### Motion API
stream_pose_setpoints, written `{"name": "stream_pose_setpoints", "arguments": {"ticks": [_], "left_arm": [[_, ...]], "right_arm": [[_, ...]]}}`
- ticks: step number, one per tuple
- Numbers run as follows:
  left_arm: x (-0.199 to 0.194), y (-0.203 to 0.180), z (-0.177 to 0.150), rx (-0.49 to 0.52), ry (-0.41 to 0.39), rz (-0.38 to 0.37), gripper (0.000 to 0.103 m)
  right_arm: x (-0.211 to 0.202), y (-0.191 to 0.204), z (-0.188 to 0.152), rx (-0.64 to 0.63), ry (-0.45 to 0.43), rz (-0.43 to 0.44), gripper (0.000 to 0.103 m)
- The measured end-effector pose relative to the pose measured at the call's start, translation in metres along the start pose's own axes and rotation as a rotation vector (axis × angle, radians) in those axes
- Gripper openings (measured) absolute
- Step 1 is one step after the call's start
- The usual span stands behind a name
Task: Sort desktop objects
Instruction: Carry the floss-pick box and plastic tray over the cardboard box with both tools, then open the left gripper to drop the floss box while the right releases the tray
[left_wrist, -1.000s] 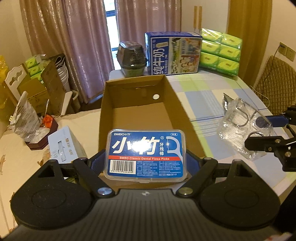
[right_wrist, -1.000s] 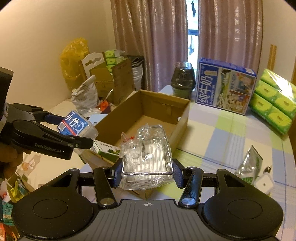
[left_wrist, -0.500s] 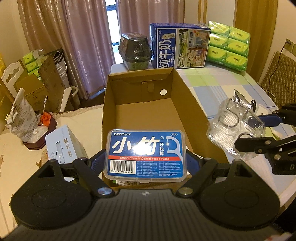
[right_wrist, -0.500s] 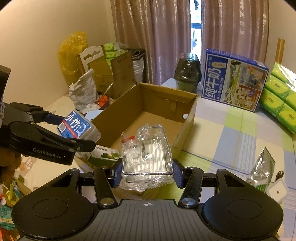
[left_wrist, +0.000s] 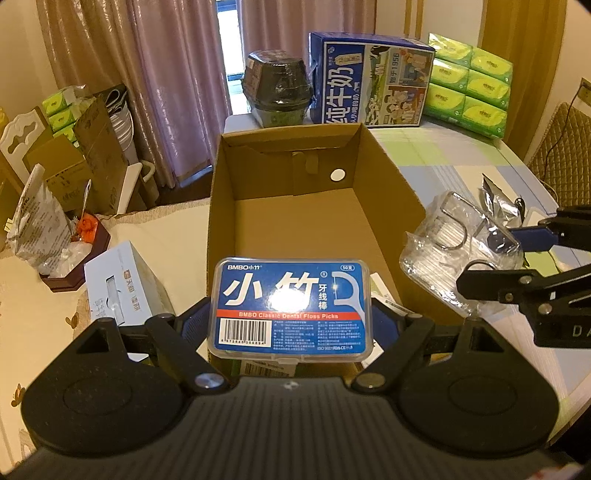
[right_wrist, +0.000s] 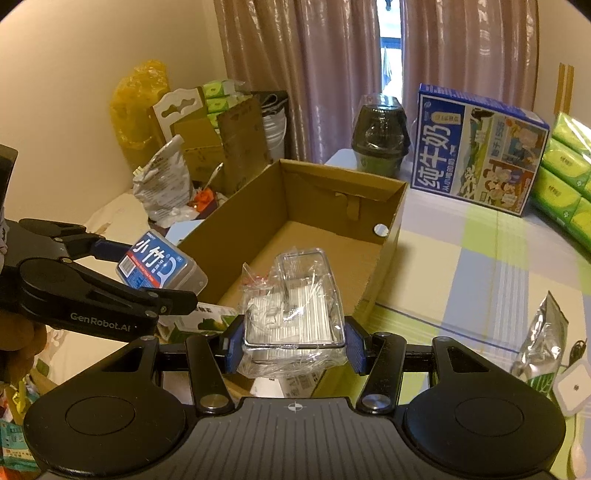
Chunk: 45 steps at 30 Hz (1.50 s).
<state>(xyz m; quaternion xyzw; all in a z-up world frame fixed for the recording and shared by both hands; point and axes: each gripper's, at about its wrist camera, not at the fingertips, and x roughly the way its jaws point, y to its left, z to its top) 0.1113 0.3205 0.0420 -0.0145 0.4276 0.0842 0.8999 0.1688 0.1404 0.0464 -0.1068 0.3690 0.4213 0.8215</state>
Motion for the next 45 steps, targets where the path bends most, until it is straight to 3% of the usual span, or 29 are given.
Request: {"name": "stream_pose_setpoints", "arguments": {"ticks": [18,31,32,33,35,45], "left_arm": [[0.036,0.014,0.004,-0.04,0.026,-0.027,0.088],[0.019,0.02,-0.002,-0.052,0.003,-0.012,0.088],[0.018,0.021,-0.002,-0.054,0.002,-0.01,0.088],[0.017,0.021,-0.003,-0.054,0.001,-0.007,0.088],[0.015,0.022,-0.003,-0.055,0.0,-0.002,0.088],[0.004,0.023,-0.015,-0.075,0.0,0.011,0.088]], "right_arm": [[0.031,-0.014,-0.003,0.041,0.022,0.006,0.051],[0.032,-0.009,-0.001,0.084,-0.002,0.045,0.051],[0.032,-0.01,-0.001,0.1,-0.018,0.059,0.052],[0.034,-0.012,0.0,0.117,-0.025,0.071,0.061],[0.034,-0.016,0.001,0.147,-0.029,0.075,0.068],[0.009,-0.034,-0.01,0.198,-0.044,0.067,0.069]]}}
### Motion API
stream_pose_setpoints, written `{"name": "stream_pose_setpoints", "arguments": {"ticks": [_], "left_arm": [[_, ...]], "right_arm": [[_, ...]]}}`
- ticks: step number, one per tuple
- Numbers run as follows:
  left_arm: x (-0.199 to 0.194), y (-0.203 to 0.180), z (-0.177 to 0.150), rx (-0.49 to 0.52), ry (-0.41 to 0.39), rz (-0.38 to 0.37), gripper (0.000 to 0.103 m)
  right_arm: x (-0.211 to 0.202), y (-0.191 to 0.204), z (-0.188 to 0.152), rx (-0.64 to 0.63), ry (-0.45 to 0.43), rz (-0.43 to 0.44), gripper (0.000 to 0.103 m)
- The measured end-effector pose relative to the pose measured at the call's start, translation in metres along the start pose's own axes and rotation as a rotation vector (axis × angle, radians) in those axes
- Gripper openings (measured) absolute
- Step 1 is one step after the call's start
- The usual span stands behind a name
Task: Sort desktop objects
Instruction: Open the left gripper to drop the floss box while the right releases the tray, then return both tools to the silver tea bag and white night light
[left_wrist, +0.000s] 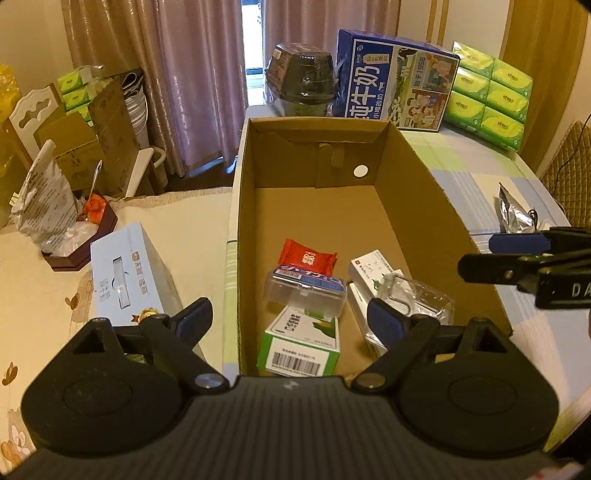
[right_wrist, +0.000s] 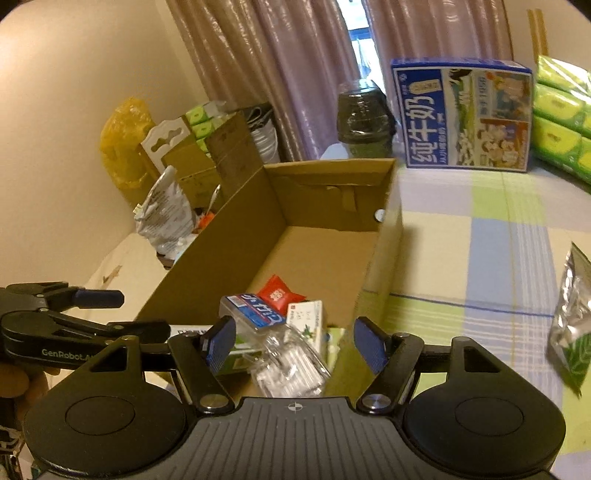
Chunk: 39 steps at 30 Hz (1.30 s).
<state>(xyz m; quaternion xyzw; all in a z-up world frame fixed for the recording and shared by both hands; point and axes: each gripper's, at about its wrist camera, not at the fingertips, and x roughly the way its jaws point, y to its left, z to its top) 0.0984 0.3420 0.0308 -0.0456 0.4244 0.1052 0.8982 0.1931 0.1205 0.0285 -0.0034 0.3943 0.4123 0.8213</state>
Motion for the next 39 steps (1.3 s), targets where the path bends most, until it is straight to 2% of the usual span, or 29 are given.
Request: {"name": "stream_pose_setpoints", "arguments": {"ticks": [16,19,21,25,31,39], "left_arm": [[-0.043,-0.056,-0.016,0.019,-0.048,-0.044,0.092],[-0.051,-0.068,-0.018,0.025,-0.062,-0.055,0.096],[-0.056,-0.076,-0.019,0.03,-0.068,-0.067,0.097],[-0.067,-0.092,-0.023,0.041,-0.083,-0.091,0.1],[-0.078,-0.123,-0.029,0.065,-0.107,-0.131,0.102],[-0.086,-0.175,-0.031,0.105,-0.139,-0.203,0.102]], "right_arm": [[-0.087,-0.045,-0.035,0.036,-0.031,-0.067,0.077],[-0.107,-0.057,-0.042,0.047,-0.046,-0.084,0.084],[-0.121,-0.066,-0.048,0.042,-0.059,-0.11,0.093],[-0.154,-0.089,-0.067,0.041,-0.076,-0.173,0.1],[-0.2,-0.126,-0.099,0.08,-0.101,-0.276,0.101],[-0.251,-0.16,-0.126,0.148,-0.138,-0.347,0.101]]}}
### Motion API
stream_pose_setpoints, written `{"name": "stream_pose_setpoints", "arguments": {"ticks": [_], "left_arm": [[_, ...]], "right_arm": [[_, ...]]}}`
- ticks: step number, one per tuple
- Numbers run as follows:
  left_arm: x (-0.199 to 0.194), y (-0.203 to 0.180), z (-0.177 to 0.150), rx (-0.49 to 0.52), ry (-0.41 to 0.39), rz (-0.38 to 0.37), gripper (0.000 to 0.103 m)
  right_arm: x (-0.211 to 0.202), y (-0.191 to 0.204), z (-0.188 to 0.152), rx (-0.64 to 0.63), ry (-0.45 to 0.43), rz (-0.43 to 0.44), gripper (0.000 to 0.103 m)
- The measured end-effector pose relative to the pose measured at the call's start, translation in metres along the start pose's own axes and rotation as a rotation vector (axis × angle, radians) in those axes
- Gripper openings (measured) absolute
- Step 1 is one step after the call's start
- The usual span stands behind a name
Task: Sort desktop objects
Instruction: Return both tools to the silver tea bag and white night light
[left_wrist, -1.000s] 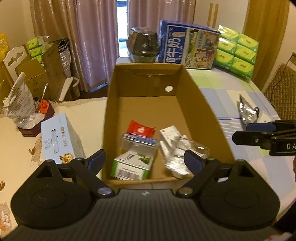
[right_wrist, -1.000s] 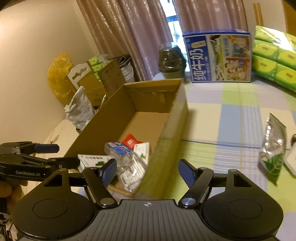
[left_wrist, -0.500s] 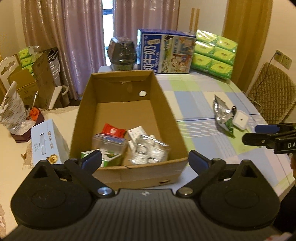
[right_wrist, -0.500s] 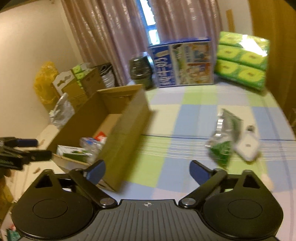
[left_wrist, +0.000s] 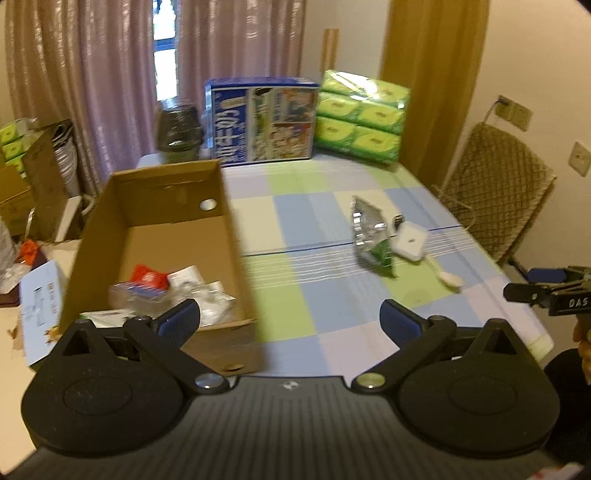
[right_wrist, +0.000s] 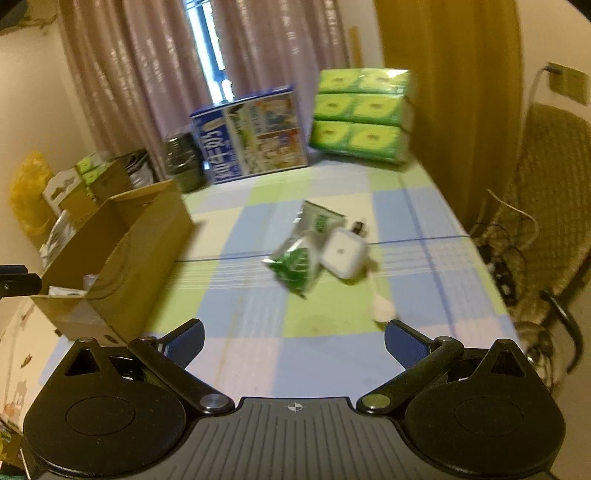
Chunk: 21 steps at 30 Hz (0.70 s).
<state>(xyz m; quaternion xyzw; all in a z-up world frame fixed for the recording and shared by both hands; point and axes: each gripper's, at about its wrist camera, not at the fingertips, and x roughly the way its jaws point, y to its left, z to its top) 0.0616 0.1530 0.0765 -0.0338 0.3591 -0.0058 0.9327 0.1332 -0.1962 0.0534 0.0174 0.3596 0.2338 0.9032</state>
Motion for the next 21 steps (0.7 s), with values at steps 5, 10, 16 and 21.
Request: {"name": "stream_pose_setpoints", "arguments": {"ticks": [5,10,16,21], "left_arm": [[0.011,-0.035,0.002,0.029,0.001,-0.044,0.102],[0.027,-0.063,0.001,0.05,0.015,-0.074,0.102],[0.049,-0.083,-0.002,0.036,0.043,-0.098,0.102],[0.068,-0.097,-0.002,0.018,0.064,-0.122,0.102]], "right_arm": [[-0.012,-0.019,-0.008,0.003,-0.019,-0.038,0.101],[-0.016,-0.041,-0.013,0.065,-0.019,-0.044,0.101],[-0.014,-0.057,-0.018,0.093,-0.015,-0.054,0.101],[-0.008,-0.063,-0.022,0.103,-0.004,-0.051,0.101]]}}
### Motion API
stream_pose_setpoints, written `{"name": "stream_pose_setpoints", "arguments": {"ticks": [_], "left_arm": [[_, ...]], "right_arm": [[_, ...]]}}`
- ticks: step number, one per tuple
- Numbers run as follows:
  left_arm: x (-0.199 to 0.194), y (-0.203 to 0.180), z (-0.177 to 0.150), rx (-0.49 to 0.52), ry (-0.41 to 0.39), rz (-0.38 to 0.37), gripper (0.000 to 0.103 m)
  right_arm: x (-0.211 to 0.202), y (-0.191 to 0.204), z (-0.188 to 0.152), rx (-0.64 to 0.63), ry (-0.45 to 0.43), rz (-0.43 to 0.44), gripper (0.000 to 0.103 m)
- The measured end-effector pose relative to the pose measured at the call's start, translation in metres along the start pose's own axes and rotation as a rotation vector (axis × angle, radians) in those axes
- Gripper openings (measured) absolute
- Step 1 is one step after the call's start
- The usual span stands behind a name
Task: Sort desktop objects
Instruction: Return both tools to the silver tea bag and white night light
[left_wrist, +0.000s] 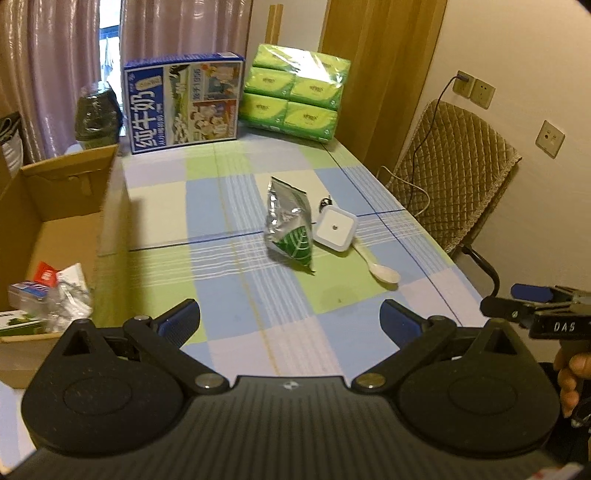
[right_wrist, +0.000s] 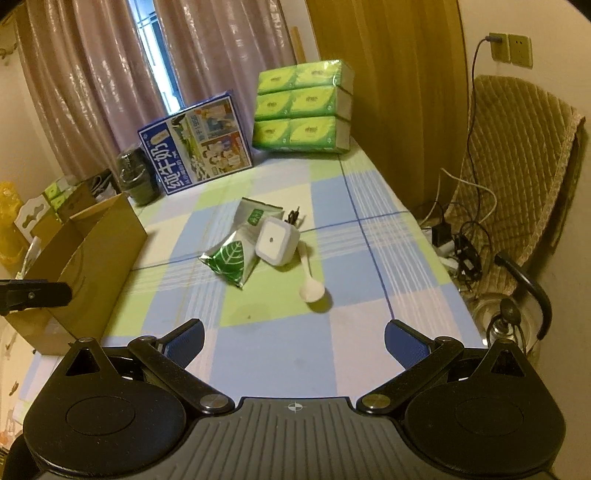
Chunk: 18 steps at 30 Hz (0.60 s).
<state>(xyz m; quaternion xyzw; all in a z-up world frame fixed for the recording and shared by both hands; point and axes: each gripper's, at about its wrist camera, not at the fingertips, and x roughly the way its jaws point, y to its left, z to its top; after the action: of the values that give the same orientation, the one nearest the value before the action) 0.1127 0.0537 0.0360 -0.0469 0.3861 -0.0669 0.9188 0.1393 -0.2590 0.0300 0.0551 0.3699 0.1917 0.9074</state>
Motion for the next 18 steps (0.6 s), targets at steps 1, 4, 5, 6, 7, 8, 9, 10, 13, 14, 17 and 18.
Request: {"name": "stream_pose_setpoints", "arguments": {"ticks": [1,4,5,6,7,8,9,10,13,14,17,18], "left_arm": [[0.004,-0.003,0.001,0.002,0.003,-0.002,0.102],[0.015,-0.01,0.004,0.015,0.011,-0.007,0.102],[0.018,-0.011,0.005,0.018,0.014,-0.008,0.102],[0.021,-0.012,0.006,0.021,0.017,-0.009,0.102],[0.025,-0.013,0.007,0.024,0.021,-0.01,0.102],[0.028,-0.014,0.007,0.028,0.027,-0.01,0.102],[0.031,-0.015,0.008,0.033,0.034,-0.01,0.102],[0.035,-0.015,0.009,0.042,0.041,-0.011,0.102],[0.046,-0.016,0.011,0.064,0.061,-0.007,0.102],[0.049,-0.016,0.012,0.07,0.067,-0.005,0.102],[0.06,-0.016,0.018,0.101,0.082,0.005,0.102],[0.064,-0.017,0.02,0.11,0.086,0.008,0.102]], "right_arm": [[0.001,-0.001,0.0,-0.001,0.001,0.0,0.101],[0.006,-0.002,-0.001,-0.007,0.004,-0.003,0.101],[0.007,-0.003,-0.001,-0.008,0.006,-0.004,0.101],[0.009,-0.003,-0.001,-0.009,0.008,-0.002,0.101],[0.011,-0.004,-0.001,-0.013,0.01,0.0,0.101],[0.013,-0.004,0.0,-0.018,0.011,-0.001,0.101],[0.015,-0.004,0.001,-0.026,0.012,-0.003,0.101],[0.018,-0.004,0.002,-0.035,0.013,-0.004,0.101],[0.025,-0.003,0.007,-0.065,0.013,-0.002,0.101],[0.028,-0.002,0.01,-0.076,0.013,0.0,0.101],[0.038,-0.001,0.019,-0.122,0.017,0.003,0.101],[0.043,0.001,0.023,-0.142,0.023,0.004,0.101]]}}
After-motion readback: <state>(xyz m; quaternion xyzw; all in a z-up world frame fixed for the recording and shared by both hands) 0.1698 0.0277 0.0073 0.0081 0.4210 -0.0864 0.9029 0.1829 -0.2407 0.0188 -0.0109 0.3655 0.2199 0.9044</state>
